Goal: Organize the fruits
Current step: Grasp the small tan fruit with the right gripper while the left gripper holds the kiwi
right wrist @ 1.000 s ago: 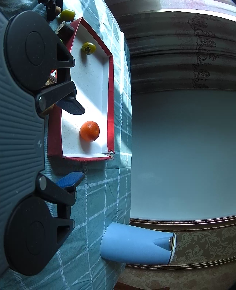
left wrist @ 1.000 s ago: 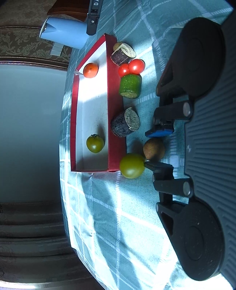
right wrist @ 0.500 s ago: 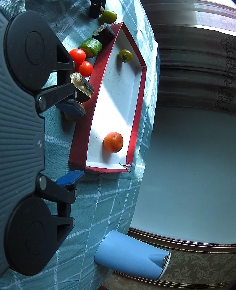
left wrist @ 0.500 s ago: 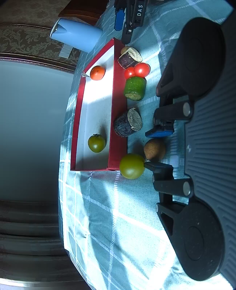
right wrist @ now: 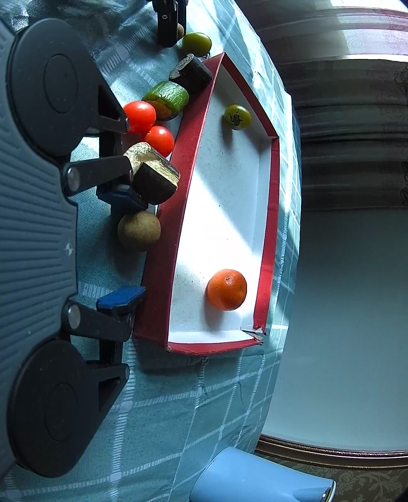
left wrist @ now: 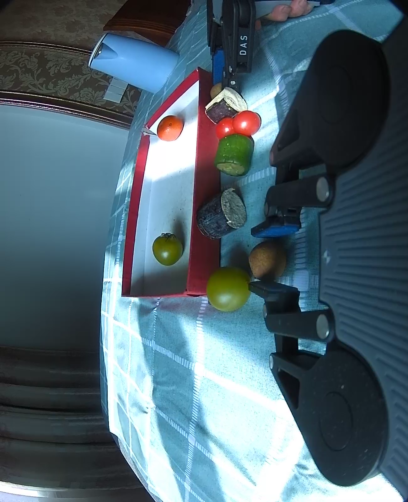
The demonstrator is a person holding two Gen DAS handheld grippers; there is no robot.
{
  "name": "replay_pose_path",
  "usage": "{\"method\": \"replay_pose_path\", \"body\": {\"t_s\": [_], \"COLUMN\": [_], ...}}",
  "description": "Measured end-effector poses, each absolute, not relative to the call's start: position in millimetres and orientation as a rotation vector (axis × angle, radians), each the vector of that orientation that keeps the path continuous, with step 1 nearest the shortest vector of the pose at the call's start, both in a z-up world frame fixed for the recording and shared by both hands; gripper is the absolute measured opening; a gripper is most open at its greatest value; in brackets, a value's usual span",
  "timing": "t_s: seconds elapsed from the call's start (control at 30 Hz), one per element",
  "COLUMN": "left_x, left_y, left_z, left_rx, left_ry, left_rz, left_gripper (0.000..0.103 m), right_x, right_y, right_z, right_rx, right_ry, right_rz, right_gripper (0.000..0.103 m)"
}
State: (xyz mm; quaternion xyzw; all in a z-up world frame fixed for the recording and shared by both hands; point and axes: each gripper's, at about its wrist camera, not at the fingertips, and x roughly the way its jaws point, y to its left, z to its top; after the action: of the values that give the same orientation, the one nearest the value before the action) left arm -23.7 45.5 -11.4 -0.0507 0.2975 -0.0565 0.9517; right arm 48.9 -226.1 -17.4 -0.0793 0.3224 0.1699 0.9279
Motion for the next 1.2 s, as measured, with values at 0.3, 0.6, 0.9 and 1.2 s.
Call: {"method": "replay_pose_path", "body": {"t_s": [0.3, 0.6, 0.9, 1.2], "left_x": [-23.5, -24.0, -28.2, -39.2], "left_y": [45.4, 44.1, 43.5, 40.7], "left_z": [-11.5, -11.3, -10.7, -6.5], "left_rx": [-0.104, -0.097, -0.084, -0.070], "left_ry": [0.604, 0.602, 0.589, 0.540], "left_rz": [-0.118, -0.124, -0.141, -0.150], "left_gripper": [0.029, 0.029, 0.024, 0.024], "right_x": [44.3, 37.8, 33.2, 21.9], "right_y": [-218.6, -213.7, -220.7, -223.1], "right_z": [-16.9, -16.8, -13.6, -8.5], "right_rx": [-0.195, -0.238, -0.198, -0.200], "right_ry": [0.650, 0.625, 0.605, 0.551], "right_rz": [0.356, 0.344, 0.322, 0.303], "right_gripper": [0.032, 0.027, 0.027, 0.027]}}
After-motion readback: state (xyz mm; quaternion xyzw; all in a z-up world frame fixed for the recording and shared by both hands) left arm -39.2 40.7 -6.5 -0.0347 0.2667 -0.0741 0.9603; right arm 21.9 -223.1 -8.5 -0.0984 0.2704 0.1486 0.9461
